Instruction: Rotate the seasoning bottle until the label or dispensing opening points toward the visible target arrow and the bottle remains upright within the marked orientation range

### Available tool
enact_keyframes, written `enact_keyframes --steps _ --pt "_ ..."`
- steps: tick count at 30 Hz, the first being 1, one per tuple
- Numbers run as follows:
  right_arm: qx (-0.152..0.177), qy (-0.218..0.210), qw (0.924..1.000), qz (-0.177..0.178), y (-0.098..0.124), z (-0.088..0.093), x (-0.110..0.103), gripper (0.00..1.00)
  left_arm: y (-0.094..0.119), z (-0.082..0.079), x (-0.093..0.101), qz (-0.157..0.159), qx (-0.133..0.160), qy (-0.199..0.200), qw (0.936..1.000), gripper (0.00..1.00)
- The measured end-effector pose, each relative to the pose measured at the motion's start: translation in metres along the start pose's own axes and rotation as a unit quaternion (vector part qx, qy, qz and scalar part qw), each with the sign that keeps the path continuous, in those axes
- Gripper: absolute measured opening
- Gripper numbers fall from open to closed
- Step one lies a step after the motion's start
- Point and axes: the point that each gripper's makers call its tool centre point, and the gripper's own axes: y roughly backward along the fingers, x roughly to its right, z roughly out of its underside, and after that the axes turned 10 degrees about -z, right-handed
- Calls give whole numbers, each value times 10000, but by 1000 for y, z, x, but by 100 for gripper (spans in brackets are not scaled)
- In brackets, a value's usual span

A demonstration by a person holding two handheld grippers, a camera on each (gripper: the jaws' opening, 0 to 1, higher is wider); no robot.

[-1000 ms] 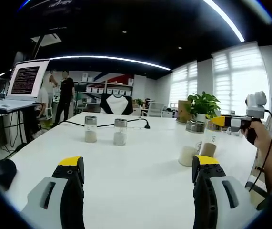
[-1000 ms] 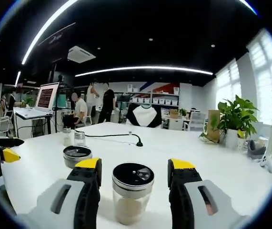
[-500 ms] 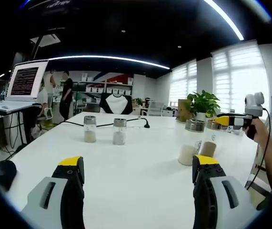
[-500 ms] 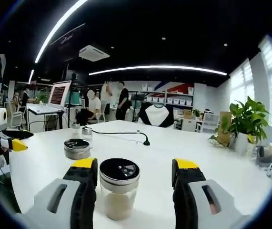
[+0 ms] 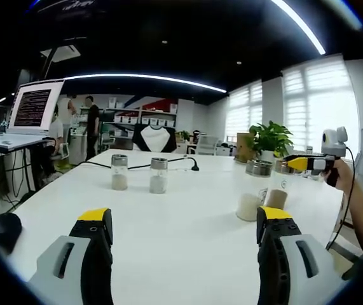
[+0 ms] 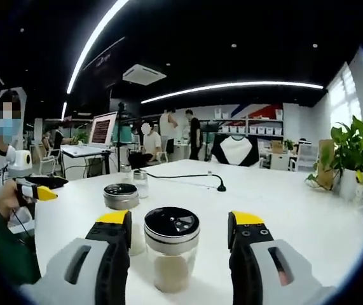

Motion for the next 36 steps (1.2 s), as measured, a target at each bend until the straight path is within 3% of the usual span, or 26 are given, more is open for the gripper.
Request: enact_keyframes --steps 14,20,22,36 --pt "-28 -296 9984 -477 -17 15 -5 53 0 0 2 20 -15 -34 10000 99" --pt "90 -277 9970 -718 -20 12 -12 41 1 1 5 18 -31 -18 10000 99" --pt "91 -118 9972 -727 -20 11 -14 40 1 1 4 16 -28 -18 10000 99" --pt "171 -91 9971 -732 -19 10 -12 39 2 1 2 -6 -34 -11 10000 99"
